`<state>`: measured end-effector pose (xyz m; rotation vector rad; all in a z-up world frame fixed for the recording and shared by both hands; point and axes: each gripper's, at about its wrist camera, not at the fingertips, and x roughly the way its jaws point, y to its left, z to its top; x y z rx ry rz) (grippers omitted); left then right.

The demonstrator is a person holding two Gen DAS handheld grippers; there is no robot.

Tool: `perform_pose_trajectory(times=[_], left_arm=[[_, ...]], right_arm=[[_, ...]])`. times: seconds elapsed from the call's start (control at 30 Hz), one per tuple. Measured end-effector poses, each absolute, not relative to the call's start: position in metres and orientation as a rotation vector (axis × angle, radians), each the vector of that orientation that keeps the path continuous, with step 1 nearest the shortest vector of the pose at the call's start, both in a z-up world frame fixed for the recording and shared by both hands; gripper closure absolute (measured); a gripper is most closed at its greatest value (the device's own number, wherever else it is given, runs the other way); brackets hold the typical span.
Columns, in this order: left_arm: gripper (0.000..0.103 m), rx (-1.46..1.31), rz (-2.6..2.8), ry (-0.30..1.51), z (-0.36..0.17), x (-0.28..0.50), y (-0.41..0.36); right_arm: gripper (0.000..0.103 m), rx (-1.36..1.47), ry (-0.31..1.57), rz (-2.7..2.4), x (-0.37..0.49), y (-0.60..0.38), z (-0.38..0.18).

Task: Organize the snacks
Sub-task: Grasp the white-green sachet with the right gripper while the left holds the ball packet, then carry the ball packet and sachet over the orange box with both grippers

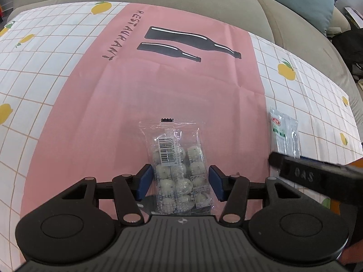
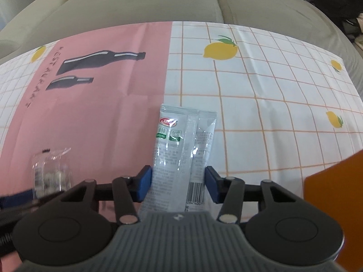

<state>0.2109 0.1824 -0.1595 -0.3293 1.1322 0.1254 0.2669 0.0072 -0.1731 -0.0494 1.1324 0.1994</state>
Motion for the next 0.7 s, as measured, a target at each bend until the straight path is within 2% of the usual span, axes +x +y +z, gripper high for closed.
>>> perform_pose_trajectory(times=[0.33,0.7], left_arm=[[0.044,-0.414,0.089,1.094,-0.144,0.190,0.163],[0.044,-0.458,-0.041,1.010,-0.081,0.155,0.118]], right_arm=[[0.057,0.030,1.085,0.304,0.223,-0.033,-0.147],[0.057,0.157,0.965,0.373,0.169,-0.075,-0.090]])
